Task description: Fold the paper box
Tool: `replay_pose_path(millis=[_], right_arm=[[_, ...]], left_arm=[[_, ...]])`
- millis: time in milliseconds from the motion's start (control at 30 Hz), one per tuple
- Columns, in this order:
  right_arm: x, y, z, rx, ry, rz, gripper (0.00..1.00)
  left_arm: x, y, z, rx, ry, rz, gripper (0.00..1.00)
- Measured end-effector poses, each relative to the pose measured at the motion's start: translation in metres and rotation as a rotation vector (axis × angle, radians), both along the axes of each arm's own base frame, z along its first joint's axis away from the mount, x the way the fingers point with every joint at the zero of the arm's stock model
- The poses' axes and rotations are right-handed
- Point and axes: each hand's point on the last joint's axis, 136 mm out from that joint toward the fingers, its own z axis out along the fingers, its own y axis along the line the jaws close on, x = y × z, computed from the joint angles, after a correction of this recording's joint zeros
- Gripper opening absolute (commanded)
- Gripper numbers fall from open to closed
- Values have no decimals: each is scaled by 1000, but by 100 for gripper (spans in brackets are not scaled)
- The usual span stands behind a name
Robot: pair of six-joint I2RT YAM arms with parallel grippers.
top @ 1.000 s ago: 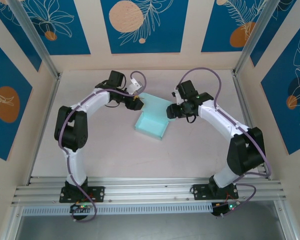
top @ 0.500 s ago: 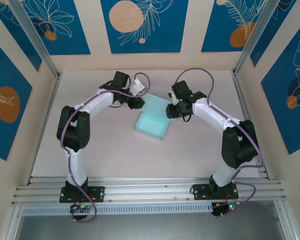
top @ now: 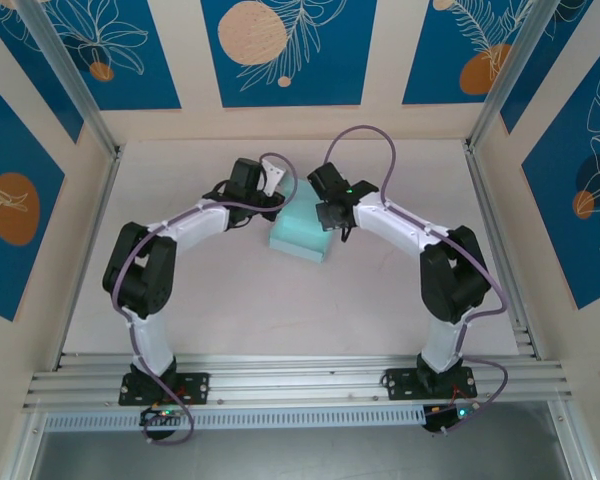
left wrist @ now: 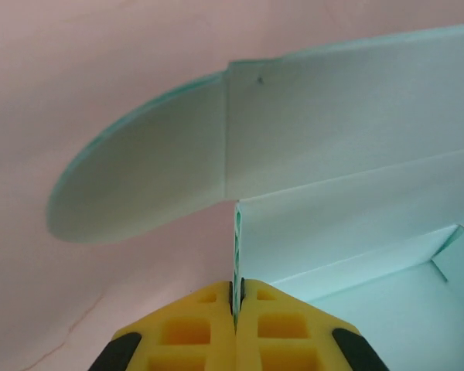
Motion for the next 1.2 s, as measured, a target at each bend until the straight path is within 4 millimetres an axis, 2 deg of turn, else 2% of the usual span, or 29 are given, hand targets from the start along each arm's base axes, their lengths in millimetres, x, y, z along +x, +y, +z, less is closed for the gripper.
replay_pose_path(millis=[233, 333, 567, 767, 1033, 1200], right_arm=[[30, 14, 20, 18, -119, -20, 15], [43, 22, 20, 36, -154, -26, 15], [68, 38, 1, 65, -198, -32, 15], [93, 52, 10, 109, -264, -33, 15], [100, 56, 11, 134, -292, -37, 18], [97, 56, -2, 145, -287, -48, 18]], left_arm=[[11, 13, 16, -49, -85, 188, 3], [12, 19, 13, -69, -99, 265, 3], [16, 32, 5, -65, -125, 408, 3], [23, 40, 4, -59, -150, 475, 3], [28, 42, 1, -71, -165, 500, 2], [27, 42, -2, -77, -165, 503, 3]])
